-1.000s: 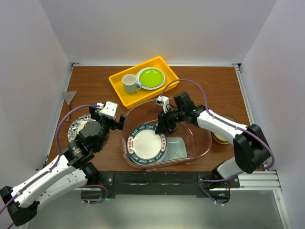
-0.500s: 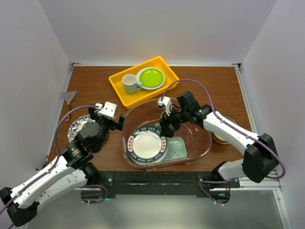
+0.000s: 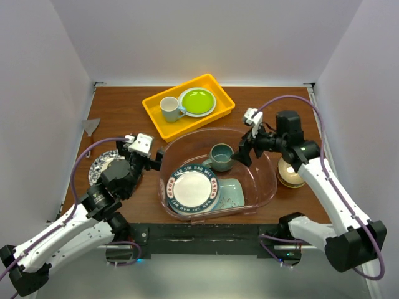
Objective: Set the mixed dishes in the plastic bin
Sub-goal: Place the plate in the plastic bin.
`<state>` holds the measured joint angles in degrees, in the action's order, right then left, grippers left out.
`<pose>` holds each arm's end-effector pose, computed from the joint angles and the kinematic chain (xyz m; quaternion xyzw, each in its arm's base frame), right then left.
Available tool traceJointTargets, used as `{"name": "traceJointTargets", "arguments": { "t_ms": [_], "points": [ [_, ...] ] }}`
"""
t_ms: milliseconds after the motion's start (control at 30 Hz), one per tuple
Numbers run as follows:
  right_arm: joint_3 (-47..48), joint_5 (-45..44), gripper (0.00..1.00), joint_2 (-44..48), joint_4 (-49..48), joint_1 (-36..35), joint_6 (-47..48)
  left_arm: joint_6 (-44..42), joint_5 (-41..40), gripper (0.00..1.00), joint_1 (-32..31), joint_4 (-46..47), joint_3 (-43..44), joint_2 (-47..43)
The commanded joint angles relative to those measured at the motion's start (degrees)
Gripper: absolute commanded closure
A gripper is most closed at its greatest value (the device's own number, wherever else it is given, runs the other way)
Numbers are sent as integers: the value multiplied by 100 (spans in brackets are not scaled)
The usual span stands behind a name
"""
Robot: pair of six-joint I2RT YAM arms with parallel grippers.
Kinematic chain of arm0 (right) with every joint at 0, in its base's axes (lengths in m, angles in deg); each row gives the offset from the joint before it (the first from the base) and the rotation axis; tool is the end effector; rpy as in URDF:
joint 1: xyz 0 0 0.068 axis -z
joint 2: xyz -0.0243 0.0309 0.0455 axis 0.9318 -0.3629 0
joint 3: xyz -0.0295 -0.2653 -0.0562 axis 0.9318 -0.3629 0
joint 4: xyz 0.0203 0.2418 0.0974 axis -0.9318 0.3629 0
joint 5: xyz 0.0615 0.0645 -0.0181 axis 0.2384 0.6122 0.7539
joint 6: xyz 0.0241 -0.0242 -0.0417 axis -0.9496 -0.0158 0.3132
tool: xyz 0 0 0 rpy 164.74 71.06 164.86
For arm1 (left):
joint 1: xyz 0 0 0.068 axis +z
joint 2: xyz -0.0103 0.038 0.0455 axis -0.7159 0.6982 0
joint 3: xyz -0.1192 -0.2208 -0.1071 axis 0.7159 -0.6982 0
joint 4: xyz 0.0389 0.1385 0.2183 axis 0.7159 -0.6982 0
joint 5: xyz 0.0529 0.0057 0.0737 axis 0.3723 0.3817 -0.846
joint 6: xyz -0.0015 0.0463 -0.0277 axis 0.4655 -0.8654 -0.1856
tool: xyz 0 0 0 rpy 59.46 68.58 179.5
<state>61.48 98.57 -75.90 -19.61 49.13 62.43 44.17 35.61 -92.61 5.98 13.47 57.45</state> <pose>0.2144 0.0991 0.3263 -0.4207 0.7463 0.2820 0.4319 0.1139 -0.0925 0.3182 0.1345 0.7236 -0.0261 0.6764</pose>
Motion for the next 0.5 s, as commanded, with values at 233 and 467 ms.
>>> {"name": "traceJointTargets", "arguments": {
  "t_ms": [233, 467],
  "points": [
    [-531, 681, 1, 807, -694, 1229, -241, 104, 97, 0, 49, 122, -48, 50],
    [-893, 744, 1, 1000, -879, 1599, -206, 104, 62, 0, 49, 113, -48, 129]
  ]
}}
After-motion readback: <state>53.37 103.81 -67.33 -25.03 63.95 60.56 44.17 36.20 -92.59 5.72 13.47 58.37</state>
